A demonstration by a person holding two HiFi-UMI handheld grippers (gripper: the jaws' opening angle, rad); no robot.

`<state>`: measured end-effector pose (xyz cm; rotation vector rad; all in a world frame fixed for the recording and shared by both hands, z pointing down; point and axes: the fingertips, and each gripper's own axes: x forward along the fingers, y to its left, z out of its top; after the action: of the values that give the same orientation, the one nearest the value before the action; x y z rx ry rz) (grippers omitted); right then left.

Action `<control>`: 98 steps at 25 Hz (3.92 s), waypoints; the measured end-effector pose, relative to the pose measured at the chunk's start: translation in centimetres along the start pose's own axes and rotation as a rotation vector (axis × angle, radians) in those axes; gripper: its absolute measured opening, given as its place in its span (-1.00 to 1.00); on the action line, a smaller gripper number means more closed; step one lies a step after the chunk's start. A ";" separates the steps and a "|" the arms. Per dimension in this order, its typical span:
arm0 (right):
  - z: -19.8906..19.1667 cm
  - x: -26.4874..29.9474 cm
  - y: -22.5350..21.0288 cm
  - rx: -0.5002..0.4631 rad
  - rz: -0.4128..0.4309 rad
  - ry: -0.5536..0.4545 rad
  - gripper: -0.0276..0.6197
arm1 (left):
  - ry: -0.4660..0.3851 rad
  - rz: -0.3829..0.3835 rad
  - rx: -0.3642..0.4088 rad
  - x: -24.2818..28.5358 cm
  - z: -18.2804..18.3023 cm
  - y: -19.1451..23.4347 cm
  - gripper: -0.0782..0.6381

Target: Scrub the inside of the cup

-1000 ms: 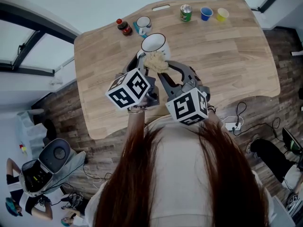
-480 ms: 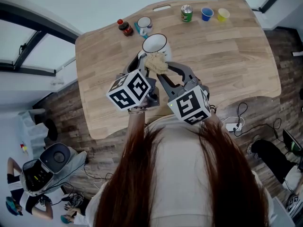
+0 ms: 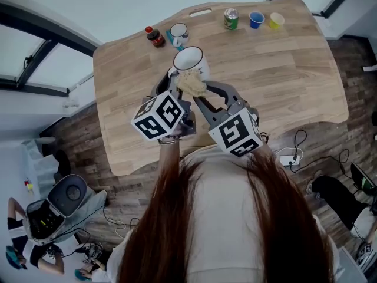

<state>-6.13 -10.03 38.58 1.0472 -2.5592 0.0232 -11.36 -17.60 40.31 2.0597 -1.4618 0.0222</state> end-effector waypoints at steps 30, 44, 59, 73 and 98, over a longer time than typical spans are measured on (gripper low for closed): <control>-1.7 -3.9 -2.6 0.084 -0.157 0.011 -0.57 | -0.128 0.153 0.151 -7.5 1.2 2.9 -0.71; -2.4 -5.0 -2.4 0.143 -0.180 0.033 -0.57 | -0.155 0.157 0.143 -11.1 1.5 3.2 -0.71; -2.8 -3.2 -3.4 0.172 -0.213 0.056 -0.57 | -0.143 0.158 0.137 -10.4 2.0 5.6 -0.72; -3.0 -3.0 -5.2 0.194 -0.242 0.052 -0.57 | -0.134 0.142 0.149 -7.7 3.0 6.0 -0.71; -4.3 -6.6 -4.6 0.224 -0.234 0.065 -0.57 | -0.095 0.156 0.170 -9.8 0.6 4.5 -0.71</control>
<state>2.72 -8.28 39.76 1.3989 -2.4006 0.2835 -19.30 -10.47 38.52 2.0994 -1.7290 0.1159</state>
